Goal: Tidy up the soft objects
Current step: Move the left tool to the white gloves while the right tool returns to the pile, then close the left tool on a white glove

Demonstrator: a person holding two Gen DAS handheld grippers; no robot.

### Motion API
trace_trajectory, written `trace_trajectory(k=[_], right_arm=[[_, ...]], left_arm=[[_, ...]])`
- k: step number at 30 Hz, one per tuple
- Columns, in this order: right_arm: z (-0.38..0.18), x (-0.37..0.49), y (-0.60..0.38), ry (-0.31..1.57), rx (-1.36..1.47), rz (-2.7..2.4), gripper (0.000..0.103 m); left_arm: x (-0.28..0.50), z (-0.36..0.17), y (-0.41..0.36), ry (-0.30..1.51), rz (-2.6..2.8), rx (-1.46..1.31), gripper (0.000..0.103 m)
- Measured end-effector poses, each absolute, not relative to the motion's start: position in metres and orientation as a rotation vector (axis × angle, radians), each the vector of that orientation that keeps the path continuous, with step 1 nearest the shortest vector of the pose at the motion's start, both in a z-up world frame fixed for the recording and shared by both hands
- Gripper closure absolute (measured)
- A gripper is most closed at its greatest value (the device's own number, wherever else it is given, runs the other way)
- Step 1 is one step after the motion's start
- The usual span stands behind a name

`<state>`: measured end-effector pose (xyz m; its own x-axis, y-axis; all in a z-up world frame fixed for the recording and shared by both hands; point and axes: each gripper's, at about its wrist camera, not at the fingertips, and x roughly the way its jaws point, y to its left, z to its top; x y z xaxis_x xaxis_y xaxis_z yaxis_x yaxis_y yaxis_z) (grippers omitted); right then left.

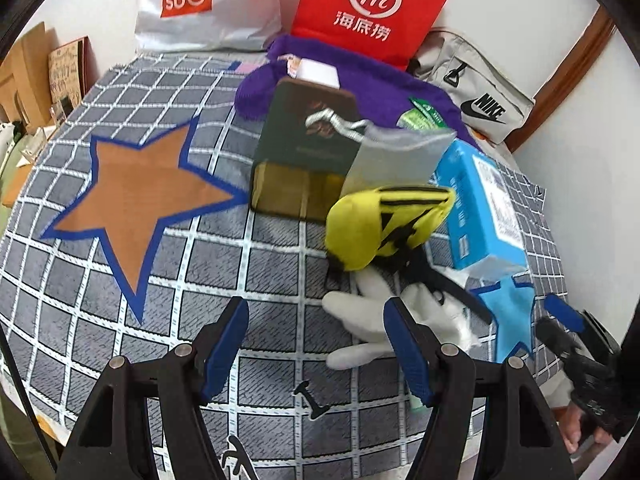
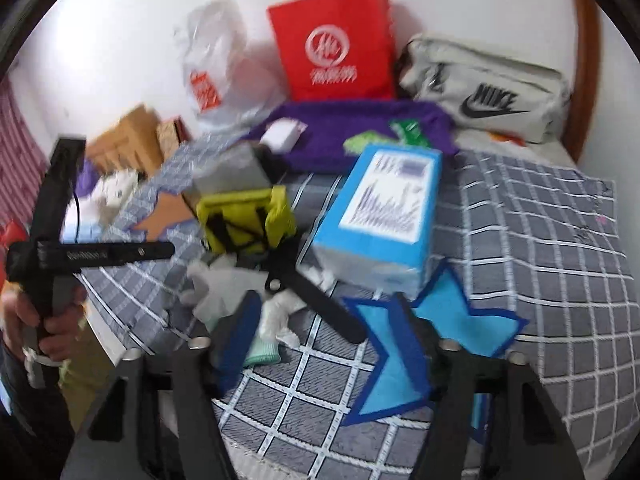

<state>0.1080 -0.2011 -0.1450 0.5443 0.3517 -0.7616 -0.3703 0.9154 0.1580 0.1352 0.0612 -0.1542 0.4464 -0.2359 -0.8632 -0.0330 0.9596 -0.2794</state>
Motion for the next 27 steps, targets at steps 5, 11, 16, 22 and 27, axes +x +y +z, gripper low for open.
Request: trace_trajectory(k=[5,11,16,22,27], right_arm=[[-0.175,0.124,-0.178,0.955,-0.138,0.466,0.049],[-0.200,0.141,-0.170,1.012,-0.222,0.462,0.058],[-0.206,0.140,-0.166,0.996,-0.292,0.497,0.067],[-0.194,0.134,-0.172,1.026,-0.226,0.557,0.100],[-0.183,0.116,-0.186,1.042,-0.180,0.557,0.100]], left_arm=[[0.135,-0.166,0.067,1.112,-0.141,-0.267,0.035],[0.139,-0.179,0.071,1.134,-0.167,-0.311,0.035],[0.140,-0.187,0.074,1.147,-0.170,-0.320,0.035],[0.136,-0.186,0.074,1.140,-0.176,-0.322,0.035],[0.127,-0.182,0.078,1.127,-0.173,-0.327,0.035]])
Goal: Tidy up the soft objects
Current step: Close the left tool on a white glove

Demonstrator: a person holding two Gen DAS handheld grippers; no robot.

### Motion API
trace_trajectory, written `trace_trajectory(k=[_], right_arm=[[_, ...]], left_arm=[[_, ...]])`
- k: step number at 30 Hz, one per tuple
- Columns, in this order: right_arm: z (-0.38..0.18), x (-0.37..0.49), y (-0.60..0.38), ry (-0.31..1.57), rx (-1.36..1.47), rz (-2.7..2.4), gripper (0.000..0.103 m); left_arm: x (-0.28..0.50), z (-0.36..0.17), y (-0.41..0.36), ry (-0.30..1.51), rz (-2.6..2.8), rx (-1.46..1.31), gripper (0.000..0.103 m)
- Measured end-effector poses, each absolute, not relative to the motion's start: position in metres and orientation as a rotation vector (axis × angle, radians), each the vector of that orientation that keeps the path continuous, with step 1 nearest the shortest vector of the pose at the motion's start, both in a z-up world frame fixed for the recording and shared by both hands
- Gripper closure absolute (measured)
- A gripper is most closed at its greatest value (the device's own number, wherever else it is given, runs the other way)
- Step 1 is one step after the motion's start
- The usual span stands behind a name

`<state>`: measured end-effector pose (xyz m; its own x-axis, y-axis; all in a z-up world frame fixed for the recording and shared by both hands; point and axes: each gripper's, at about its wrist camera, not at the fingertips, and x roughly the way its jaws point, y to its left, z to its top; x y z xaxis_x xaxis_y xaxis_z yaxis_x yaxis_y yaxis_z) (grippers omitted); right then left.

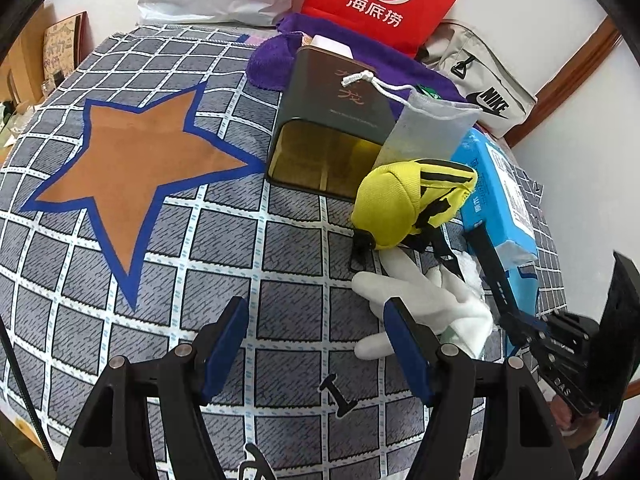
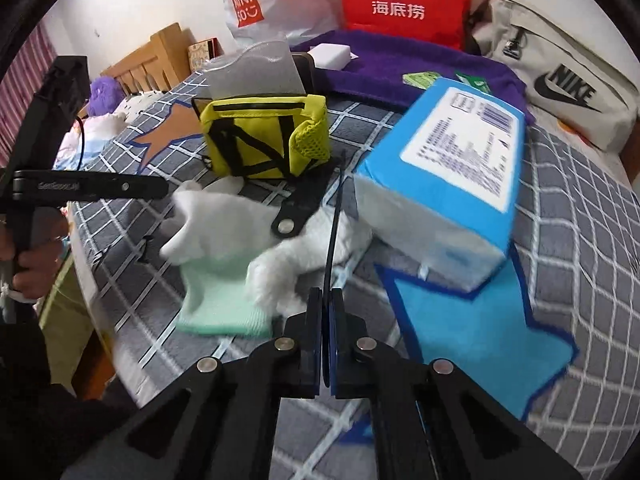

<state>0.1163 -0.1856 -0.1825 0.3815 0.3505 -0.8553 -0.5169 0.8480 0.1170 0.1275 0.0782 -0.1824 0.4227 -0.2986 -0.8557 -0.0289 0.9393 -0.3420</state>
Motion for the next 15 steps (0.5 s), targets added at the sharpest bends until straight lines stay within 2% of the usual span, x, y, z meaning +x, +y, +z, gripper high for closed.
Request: trace_trajectory(k=[15], right_arm=[[-0.204,0.130,-0.172,1.017,-0.151,0.536,0.098]], left_arm=[[0.132,-0.191,0.070,1.149,-0.182,-0.302,0.035]])
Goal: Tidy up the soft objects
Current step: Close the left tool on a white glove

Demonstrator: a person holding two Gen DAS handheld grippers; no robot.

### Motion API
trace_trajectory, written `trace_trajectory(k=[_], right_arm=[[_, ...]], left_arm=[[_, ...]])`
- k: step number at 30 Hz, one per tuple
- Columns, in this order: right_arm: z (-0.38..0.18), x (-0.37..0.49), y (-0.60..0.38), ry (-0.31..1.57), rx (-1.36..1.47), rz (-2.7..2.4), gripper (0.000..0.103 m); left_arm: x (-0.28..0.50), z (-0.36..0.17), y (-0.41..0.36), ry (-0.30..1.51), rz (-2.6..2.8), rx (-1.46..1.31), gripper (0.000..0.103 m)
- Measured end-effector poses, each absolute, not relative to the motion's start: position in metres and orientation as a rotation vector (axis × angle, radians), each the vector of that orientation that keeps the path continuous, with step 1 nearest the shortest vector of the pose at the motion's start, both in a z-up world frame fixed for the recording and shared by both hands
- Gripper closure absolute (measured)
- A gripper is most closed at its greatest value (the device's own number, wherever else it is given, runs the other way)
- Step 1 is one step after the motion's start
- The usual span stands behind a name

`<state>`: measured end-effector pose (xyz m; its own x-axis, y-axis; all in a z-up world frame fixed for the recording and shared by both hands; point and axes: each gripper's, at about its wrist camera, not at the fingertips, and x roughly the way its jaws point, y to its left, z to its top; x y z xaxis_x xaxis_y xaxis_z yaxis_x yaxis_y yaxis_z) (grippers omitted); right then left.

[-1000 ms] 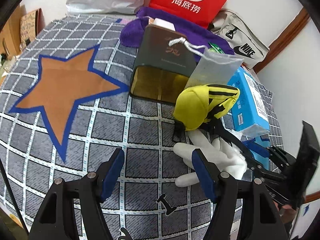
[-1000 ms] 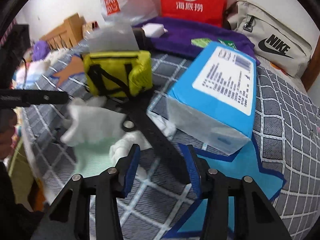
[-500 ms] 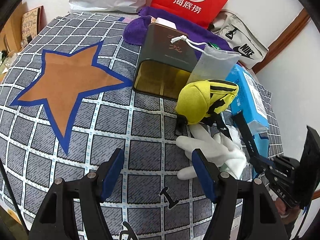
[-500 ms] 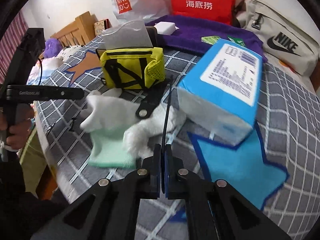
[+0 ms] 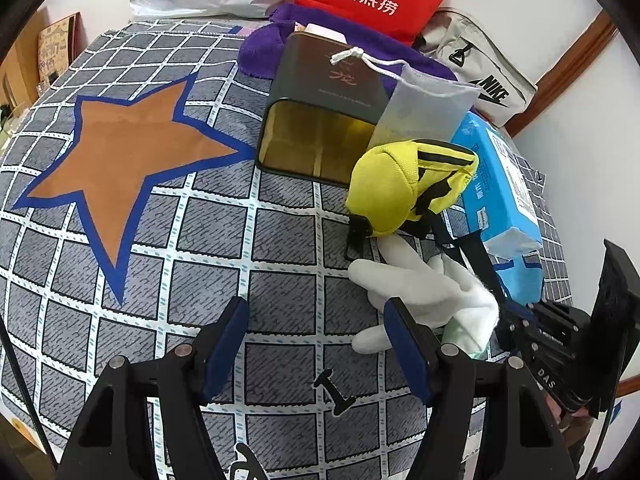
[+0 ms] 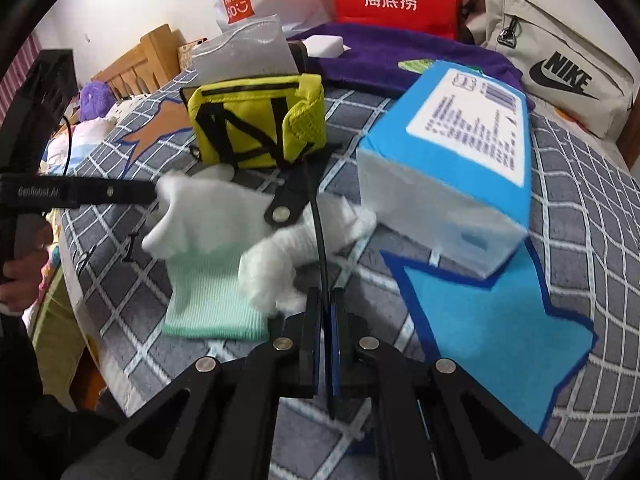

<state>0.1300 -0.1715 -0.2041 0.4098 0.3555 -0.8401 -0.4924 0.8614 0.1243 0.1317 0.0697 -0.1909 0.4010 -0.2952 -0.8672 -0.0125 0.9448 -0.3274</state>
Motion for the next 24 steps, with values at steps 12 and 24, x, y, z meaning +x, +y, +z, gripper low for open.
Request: trace_trajectory(k=[12,24], right_arm=[[-0.194,0.111,-0.201,0.990,-0.083,0.483,0.100],[-0.205,0.086,-0.239,1.011,-0.031,0.355,0.100]], left_arm=[[0.121,-0.167,0.044,1.073,-0.316,-0.279,0.035],[0.145,-0.185,-0.022,1.134,-0.283,-0.091,0.027]])
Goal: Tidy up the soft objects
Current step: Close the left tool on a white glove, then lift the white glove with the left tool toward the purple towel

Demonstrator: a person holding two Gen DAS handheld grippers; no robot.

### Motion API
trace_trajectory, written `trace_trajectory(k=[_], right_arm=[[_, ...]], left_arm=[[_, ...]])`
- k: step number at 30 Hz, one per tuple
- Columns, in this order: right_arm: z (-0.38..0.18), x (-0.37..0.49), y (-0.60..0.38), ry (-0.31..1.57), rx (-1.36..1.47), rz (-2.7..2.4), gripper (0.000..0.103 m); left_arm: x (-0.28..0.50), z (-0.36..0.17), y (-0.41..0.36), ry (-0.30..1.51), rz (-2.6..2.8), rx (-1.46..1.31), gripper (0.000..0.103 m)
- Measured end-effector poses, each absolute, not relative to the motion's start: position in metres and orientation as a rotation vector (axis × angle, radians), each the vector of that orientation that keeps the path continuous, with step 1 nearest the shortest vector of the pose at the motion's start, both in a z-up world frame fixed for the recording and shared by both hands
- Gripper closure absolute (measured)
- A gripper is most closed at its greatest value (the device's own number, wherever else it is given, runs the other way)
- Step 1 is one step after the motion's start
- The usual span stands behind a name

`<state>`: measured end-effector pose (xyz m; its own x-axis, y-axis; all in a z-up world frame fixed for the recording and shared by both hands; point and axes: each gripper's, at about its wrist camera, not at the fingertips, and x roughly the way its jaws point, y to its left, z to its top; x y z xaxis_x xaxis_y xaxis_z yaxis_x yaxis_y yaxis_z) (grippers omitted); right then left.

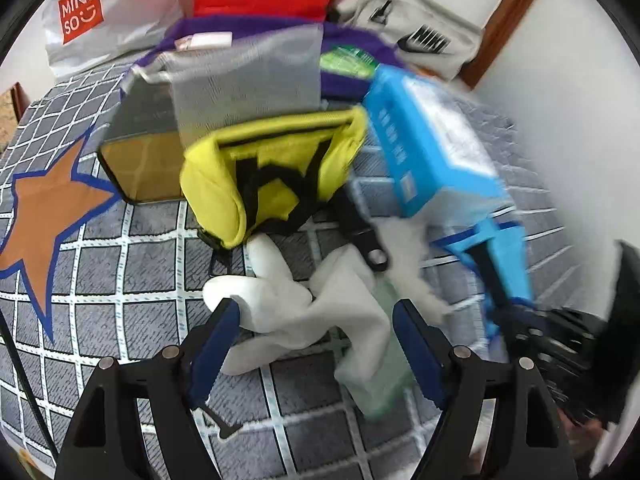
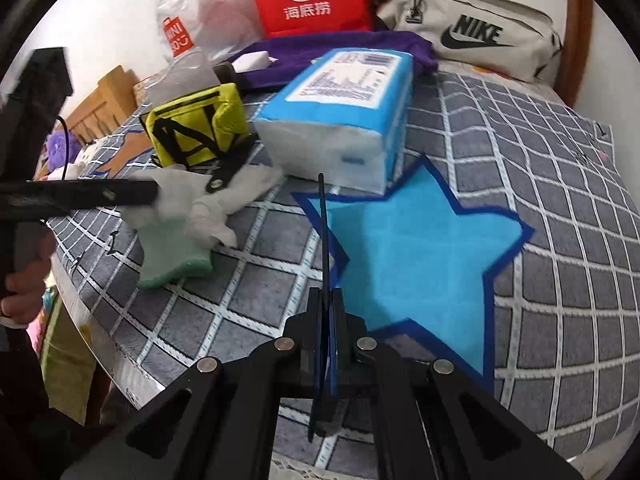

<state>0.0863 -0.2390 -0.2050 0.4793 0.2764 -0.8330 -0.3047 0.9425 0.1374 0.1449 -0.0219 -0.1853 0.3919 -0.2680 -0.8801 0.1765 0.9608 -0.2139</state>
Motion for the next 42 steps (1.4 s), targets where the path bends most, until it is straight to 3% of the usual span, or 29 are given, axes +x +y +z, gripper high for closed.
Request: trace_trajectory(k=[1,2,3,5,8,22,42], right_arm=[[-0.206,0.086,-0.239,1.013,-0.026,0.360,0.100],[-0.207,0.085,-0.238,1.014,-0.023,0.363,0.100],[-0.207,0.085,-0.238,1.015,-0.020,0.364,0.100],[-0.207,0.085,-0.236,1.019,-0.009,0.369,0.100],[-0.205,0.086,-0.233,1.014,-0.006,0.370,0.100],[-0.189,0.082,-0.225,0.983,-0.001,0.353,0.100],[-0.115,0.107,-0.227,0.860,0.019,0.384,0.100]], left_arm=[[0.145,-0.186,-0.024,1.122,-0.274,-0.082,0.027],[0.144,-0.187,-0.026,1.099,-0.252,-0.068,0.035],[0.143,-0.186,-0.027,1.089,-0.225,-0.048,0.045],[0.142,-0.185,-0.024,1.086,-0.208,-0.031,0.076],[0.136,-0.182,-0.003,1.101,-0.238,-0.145,0.085],[0.104,-0.146,0.062,0.989,-0.183,-0.273,0.086],[0.116,-0.075,0.074,0.850,-0.186,-0.301,0.086]])
